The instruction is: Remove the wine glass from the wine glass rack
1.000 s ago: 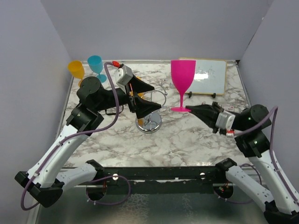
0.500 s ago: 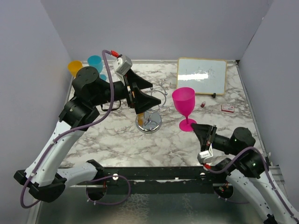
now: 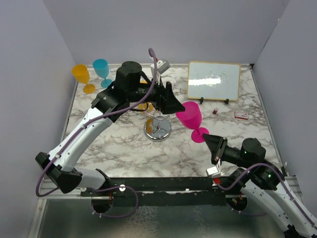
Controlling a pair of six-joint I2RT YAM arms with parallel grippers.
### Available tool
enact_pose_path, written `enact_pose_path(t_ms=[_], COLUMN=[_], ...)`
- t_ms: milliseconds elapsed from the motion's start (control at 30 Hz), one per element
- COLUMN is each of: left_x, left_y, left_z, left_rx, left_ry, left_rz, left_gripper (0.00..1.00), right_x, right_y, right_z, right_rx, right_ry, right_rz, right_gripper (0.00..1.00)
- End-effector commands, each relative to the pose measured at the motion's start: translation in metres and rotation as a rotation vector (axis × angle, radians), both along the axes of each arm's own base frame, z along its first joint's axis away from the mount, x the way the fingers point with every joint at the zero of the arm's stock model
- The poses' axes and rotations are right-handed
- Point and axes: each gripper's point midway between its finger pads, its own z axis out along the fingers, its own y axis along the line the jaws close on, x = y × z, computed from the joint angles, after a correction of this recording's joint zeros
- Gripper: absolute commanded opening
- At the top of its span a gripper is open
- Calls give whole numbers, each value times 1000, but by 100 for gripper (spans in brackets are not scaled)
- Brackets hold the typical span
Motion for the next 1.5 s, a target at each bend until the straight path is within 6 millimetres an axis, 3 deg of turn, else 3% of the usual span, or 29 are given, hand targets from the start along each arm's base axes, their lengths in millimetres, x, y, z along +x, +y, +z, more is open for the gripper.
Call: enact_pose_path(t_ms=[0,300,567,733,900,933,1067,1200,1233,1267,1300,1467], left_x=[-8,-9,-5,-10,-13,-13,-10,3,7,14,21,60], left_y=[-6,-7,-10,-18,-16,-16,-13,-6,-3,2,6,43], left_z=[-2,-26,-45,-48,-46,-46,-36,-11,-2,7,16,69], left_rx=[95,192,271,284,290,289,279,253,245,239,236,216], left_ry=[4,42,70,70,68,67,41,-22,-44,-70,-97,-250], left_rz=[4,1,31,4,-5,-7,23,108,136,177,219,495], left_gripper=[72,54,48,33,0,0,0,0,0,0,0,0], right_x=[3,3,1,0,0,0,0,-2,-2,-3,-3,0], right_y=[-6,-6,-4,-1,-1,-1,-2,-4,-4,-5,-6,-10], right_z=[14,11,14,14,13,14,17,16,16,18,19,14], right_rx=[-41,-83,-86,-94,-105,-100,-50,-9,1,17,30,48], right_ry=[-86,-114,-135,-147,-149,-148,-152,-116,-107,-95,-83,3], right_rz=[-33,-32,-17,2,1,1,-13,-23,-25,-29,-36,-79], right_gripper=[2,2,2,2,2,4,23,38,53,89,99,100])
